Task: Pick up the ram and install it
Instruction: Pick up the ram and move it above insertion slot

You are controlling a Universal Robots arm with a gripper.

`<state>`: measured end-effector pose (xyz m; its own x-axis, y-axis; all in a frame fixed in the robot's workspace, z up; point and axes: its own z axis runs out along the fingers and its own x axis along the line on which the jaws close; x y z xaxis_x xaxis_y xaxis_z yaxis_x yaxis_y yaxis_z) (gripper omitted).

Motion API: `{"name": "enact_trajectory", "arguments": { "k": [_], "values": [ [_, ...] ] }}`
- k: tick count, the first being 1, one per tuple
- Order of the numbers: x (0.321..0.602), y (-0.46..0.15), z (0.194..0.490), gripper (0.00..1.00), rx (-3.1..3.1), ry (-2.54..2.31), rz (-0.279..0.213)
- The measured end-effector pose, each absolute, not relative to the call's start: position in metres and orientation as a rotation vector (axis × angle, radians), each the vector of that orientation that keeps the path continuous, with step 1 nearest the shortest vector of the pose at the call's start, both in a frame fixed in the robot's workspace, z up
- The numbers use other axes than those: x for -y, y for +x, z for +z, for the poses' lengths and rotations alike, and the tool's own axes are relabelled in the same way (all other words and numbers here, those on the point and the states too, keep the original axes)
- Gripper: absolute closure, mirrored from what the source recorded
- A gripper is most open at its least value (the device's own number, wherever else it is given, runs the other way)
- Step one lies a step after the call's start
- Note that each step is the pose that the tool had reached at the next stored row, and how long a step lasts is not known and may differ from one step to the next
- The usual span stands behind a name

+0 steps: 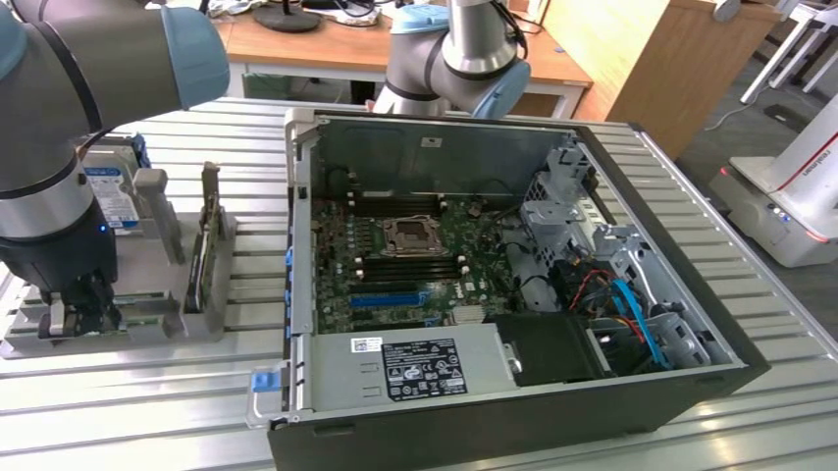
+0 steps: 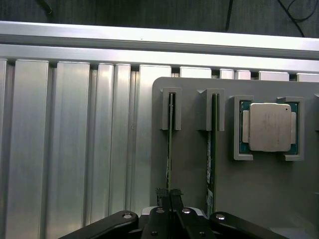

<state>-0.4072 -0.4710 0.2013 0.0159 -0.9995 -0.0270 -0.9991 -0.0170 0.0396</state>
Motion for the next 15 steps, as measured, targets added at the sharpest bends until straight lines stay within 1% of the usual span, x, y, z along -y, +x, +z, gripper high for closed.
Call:
{"name": "enact_trajectory", "arguments": {
  "k": [7,15],
  "values": [
    [0.471,-0.407,0.204,0.88,2.196,2.232,-0.074],
    [0.471,-0.407,0.219,0.88,2.196,2.232,-0.074]
  ]
}}
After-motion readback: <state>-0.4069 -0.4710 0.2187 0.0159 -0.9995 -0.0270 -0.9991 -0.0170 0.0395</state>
